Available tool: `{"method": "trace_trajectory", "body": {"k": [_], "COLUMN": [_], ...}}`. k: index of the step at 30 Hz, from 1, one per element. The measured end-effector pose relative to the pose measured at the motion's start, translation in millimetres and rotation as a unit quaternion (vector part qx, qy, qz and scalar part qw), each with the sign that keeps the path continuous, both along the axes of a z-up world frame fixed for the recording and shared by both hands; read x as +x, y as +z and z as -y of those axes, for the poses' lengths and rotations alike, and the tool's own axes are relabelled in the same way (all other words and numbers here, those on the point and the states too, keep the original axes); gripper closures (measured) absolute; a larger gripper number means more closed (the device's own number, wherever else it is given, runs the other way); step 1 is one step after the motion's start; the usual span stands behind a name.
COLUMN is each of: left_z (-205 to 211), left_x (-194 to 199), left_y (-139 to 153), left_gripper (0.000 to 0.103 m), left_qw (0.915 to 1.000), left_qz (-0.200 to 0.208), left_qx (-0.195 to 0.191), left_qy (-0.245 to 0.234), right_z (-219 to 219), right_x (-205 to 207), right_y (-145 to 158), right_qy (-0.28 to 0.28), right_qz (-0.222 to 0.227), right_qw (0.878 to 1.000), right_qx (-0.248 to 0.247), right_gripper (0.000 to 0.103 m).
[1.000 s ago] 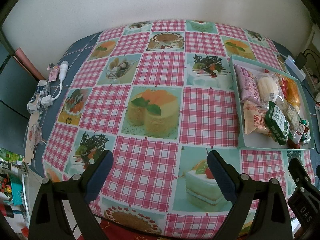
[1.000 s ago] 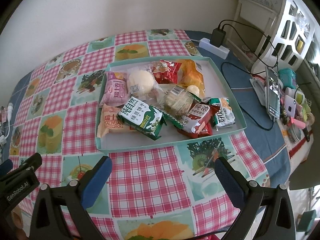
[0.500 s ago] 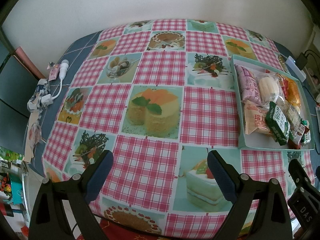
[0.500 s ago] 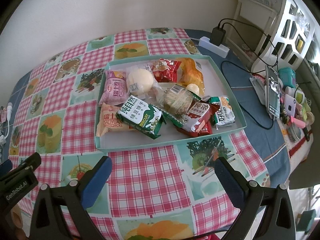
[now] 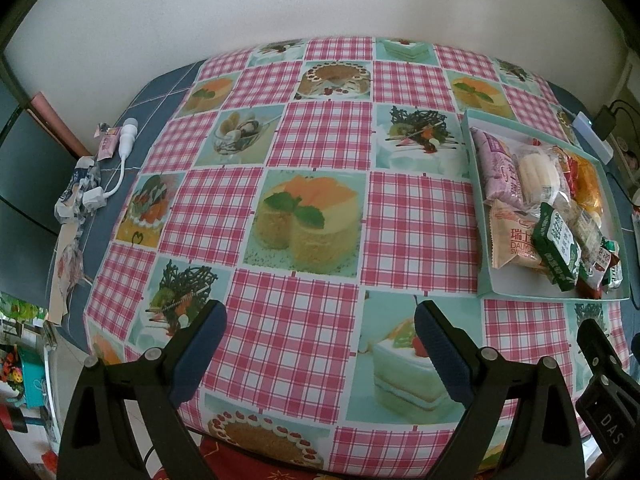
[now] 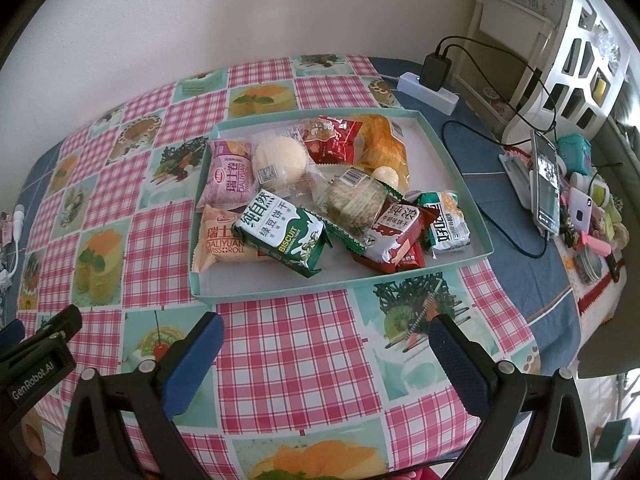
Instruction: Organize snacks
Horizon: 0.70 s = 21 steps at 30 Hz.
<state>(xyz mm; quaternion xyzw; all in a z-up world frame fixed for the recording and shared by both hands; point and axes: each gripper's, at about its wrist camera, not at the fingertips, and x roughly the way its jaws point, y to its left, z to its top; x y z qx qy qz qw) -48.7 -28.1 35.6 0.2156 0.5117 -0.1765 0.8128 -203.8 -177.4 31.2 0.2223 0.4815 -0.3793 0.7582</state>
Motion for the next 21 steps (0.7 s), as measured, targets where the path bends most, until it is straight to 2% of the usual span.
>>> {"method": "trace_trajectory", "body": {"k": [21], "left_z": [-0.4], "left_x": [0.8], "left_y": [-0.3], "left_gripper": [0.008], "left_qw": [1.0000], "left_qz": [-0.001], "left_qx": [0.000], "left_qy": [0.001], "right_z": [-0.3], "right_x": [-0.5], "right_y": [-2.9], "right_qy": [0.001], "right_qz": [-0.002], "right_qw": [1.000], "right_qx": [0.002], "right_gripper": [0.000]}}
